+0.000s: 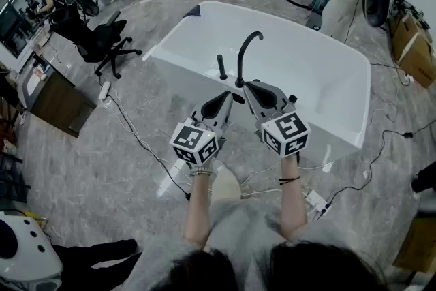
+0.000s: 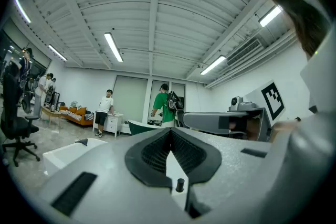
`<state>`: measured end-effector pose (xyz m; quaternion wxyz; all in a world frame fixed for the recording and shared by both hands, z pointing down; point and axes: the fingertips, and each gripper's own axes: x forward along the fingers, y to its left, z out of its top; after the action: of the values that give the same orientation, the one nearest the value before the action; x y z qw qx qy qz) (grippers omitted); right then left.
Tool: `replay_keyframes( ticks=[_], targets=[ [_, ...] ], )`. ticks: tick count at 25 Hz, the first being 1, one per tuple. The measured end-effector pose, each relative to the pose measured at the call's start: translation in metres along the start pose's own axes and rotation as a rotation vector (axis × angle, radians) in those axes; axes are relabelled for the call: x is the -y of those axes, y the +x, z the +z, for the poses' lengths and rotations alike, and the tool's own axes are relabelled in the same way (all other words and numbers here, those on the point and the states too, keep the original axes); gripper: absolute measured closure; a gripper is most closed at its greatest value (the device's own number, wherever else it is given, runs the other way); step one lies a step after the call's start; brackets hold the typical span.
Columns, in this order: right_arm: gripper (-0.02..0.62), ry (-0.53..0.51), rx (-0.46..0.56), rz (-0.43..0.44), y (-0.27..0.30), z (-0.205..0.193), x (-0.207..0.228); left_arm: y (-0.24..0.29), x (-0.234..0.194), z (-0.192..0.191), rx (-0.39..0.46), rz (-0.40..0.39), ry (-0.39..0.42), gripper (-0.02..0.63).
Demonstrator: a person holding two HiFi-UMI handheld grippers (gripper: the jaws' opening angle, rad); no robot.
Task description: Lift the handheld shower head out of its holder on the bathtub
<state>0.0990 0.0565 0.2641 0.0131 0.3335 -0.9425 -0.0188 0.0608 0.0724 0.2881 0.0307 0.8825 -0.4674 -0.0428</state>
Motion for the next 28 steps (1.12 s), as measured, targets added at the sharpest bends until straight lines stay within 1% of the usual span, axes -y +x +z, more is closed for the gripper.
replay_keyframes(
  ticks=[8,13,18,22,28],
  targets=[
    [0.595,0.010,0.006,-0.004,0.001,0.002,0.008,0.005,-0.001,0.001,-0.012,0.007,0.005,0.601],
    [0.595,0.027,0.006,-0.006,0.004,-0.006,0.013,0.005,-0.004,-0.009,-0.028,0.020,-0.007,0.601],
    [0.595,0.047,-0.021,-0.002,0.019,-0.024,0.009,0.000,-0.020,-0.026,-0.053,0.043,-0.040,0.601],
    [0.595,0.054,-0.054,-0.001,0.040,-0.039,0.008,0.004,-0.041,-0.034,-0.062,0.048,-0.066,0.601],
    [0.595,0.069,-0.086,-0.025,0.074,-0.058,0.031,0.031,-0.072,-0.048,-0.092,0.023,-0.082,0.601]
  ],
)
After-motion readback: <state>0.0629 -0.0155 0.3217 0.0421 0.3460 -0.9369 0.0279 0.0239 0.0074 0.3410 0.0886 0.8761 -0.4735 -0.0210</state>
